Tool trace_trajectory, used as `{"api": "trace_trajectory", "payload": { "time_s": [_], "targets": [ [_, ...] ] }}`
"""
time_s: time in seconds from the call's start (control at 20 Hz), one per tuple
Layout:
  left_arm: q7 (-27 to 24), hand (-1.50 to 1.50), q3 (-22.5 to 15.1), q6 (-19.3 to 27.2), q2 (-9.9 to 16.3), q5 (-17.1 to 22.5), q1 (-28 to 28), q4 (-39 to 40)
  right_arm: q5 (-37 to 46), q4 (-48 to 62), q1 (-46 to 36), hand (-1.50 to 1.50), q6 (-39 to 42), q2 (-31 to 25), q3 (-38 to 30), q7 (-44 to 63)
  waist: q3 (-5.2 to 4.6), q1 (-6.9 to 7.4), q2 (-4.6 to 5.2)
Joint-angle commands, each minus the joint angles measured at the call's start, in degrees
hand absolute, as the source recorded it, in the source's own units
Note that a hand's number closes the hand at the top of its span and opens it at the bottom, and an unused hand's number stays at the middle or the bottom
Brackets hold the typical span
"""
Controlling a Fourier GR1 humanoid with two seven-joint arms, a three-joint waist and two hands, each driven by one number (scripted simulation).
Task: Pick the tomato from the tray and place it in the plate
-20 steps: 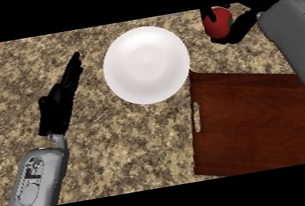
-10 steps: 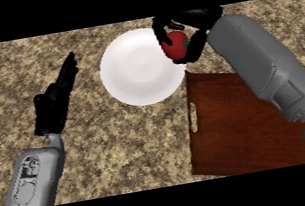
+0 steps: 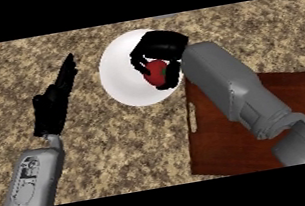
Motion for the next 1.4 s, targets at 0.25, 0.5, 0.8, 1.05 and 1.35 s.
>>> {"api": "trace_trajectory", "payload": {
  "time_s": [0.25, 0.5, 0.8, 1.05, 1.35],
  "targets": [
    [0.33, 0.0, -1.11, -0.59, -0.62, -0.56, -1.07, -0.03, -2.22, 4.7, 2.62, -1.5, 3.55, 1.49, 1.84, 3.41, 0.05, 2.45, 0.46],
    [-0.86, 0.0, -0.31, -1.07, -0.11, -0.34, -2.48, 1.48, -7.15, 4.12, 2.74, -1.5, 10.11, 1.51, -0.77, 0.25, 0.06, 2.5, 0.71],
    [-0.09, 0.0, 0.0, -0.66, -0.02, -0.34, -1.24, 0.42, -16.95, 6.23, 0.55, -1.5, 16.16, 1.52, -10.45, 2.05, 0.08, 0.74, 0.41],
    [-1.88, 0.0, 0.32, -0.25, 0.21, -0.5, 1.36, -0.34, -22.61, 8.08, -1.93, -1.5, 18.57, -3.45, -16.91, 6.43, 0.06, 0.07, 0.42],
    [0.0, 0.0, 0.41, -0.26, -0.48, -0.02, -1.83, -0.3, -25.36, 9.01, -3.74, -1.5, 25.25, -12.95, -19.88, 7.9, 0.15, 0.86, 1.46]
  ]
}}
